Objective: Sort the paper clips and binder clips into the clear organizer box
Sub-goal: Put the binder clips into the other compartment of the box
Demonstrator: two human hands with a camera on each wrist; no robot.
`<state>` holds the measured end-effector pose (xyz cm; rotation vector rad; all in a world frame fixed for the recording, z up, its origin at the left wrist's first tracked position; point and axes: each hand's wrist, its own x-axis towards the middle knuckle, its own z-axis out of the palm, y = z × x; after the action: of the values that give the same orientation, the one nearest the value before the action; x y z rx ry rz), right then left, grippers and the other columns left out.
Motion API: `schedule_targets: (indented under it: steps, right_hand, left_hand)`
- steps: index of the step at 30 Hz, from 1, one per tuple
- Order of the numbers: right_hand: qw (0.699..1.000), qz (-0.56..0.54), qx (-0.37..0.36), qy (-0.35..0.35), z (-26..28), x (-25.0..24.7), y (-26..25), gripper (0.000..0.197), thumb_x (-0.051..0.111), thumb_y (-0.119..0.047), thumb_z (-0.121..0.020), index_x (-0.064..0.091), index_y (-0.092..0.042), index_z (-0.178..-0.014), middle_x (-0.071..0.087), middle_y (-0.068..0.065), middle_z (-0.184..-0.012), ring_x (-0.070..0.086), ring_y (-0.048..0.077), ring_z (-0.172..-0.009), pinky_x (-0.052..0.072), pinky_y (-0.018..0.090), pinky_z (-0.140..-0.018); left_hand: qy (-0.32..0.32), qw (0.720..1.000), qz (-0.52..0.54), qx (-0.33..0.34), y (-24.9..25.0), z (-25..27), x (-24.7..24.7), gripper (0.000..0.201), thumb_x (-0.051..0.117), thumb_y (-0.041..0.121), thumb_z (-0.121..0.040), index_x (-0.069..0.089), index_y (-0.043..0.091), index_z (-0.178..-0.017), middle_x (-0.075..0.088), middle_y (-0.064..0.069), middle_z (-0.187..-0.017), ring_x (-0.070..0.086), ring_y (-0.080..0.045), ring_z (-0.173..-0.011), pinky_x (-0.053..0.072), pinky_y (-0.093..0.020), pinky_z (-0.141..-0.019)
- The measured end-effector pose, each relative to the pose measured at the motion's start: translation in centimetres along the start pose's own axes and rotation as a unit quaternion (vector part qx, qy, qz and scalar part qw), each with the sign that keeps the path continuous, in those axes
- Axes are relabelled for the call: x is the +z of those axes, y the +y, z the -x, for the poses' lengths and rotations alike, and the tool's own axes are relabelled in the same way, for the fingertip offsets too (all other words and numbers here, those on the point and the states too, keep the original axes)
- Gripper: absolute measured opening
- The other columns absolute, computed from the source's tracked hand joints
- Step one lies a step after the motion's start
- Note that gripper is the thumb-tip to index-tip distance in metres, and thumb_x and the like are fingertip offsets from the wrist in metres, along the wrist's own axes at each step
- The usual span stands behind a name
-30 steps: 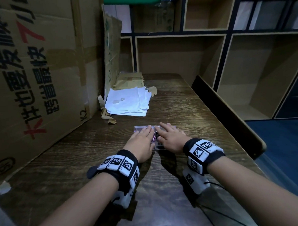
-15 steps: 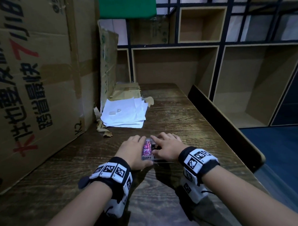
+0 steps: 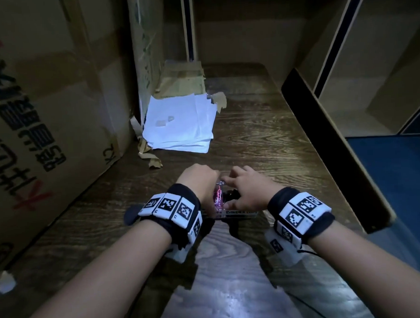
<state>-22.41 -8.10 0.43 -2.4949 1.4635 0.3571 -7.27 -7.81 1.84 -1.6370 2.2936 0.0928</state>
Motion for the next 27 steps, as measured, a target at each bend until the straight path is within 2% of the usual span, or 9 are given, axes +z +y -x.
schedule_targets:
  steps: [4,8,13,21,24,27]
  right_hand:
    - [0.999,-0.022,0.008,-0.021,0.8,-0.3,-0.7,0.086,0.061,-0.055,-0.085,0.022,-0.021,-0.154,0.030,0.009,-0.149,0.026,0.032,-0.138,0.030,0.041,-0.112]
    - [0.998,-0.057,0.028,-0.019,1.4,-0.4,-1.1,0.084,0.063,-0.052,-0.084,0.023,-0.024,-0.153,0.033,0.010,-0.146,0.028,0.031,-0.135,0.030,0.040,-0.112]
    - [0.993,-0.093,0.059,-0.028,1.3,-0.5,-1.1,0.084,0.066,-0.052,-0.082,0.024,-0.029,-0.152,0.036,0.007,-0.142,0.033,0.028,-0.129,0.034,0.040,-0.110]
    - [0.984,-0.149,0.096,-0.034,1.9,-0.1,-1.3,0.086,0.069,-0.052,-0.079,0.024,-0.034,-0.151,0.033,0.002,-0.145,0.029,0.024,-0.135,0.035,0.044,-0.111]
    - [0.984,-0.149,0.093,-0.018,2.2,-0.1,-1.3,0.084,0.067,-0.049,-0.082,0.024,-0.030,-0.152,0.034,0.002,-0.145,0.032,0.025,-0.133,0.035,0.037,-0.110]
    - [0.985,-0.151,0.082,-0.021,2.4,-0.4,-1.3,0.085,0.067,-0.046,-0.084,0.021,-0.028,-0.154,0.031,0.004,-0.150,0.031,0.026,-0.135,0.033,0.037,-0.111]
  left_hand:
    - [-0.011,0.999,0.036,0.002,-0.2,1.2,-0.3,0.080,0.087,0.055,-0.053,0.057,0.019,-0.118,0.064,-0.003,-0.111,0.062,-0.023,-0.103,0.053,-0.037,-0.086]
    - [-0.015,0.995,0.095,-0.017,-0.5,2.2,-0.2,0.081,0.087,0.050,-0.059,0.056,0.017,-0.127,0.060,-0.004,-0.121,0.055,-0.023,-0.112,0.046,-0.034,-0.093]
    - [-0.019,0.991,0.135,-0.019,-0.6,2.1,-0.3,0.089,0.088,0.049,-0.057,0.054,0.016,-0.132,0.058,-0.005,-0.125,0.053,-0.023,-0.115,0.045,-0.034,-0.097]
    - [0.007,0.990,0.141,-0.014,-0.4,3.3,1.0,0.082,0.082,0.042,-0.070,0.047,0.016,-0.139,0.051,-0.004,-0.135,0.046,-0.023,-0.121,0.043,-0.034,-0.101]
    - [-0.013,0.990,0.138,-0.017,-0.3,2.7,0.6,0.082,0.083,0.039,-0.069,0.047,0.015,-0.139,0.050,-0.005,-0.136,0.045,-0.023,-0.125,0.043,-0.034,-0.103]
    - [-0.043,0.990,0.131,-0.009,-0.4,2.4,-0.2,0.090,0.085,0.039,-0.067,0.043,0.013,-0.142,0.049,-0.007,-0.139,0.045,-0.025,-0.128,0.040,-0.034,-0.107]
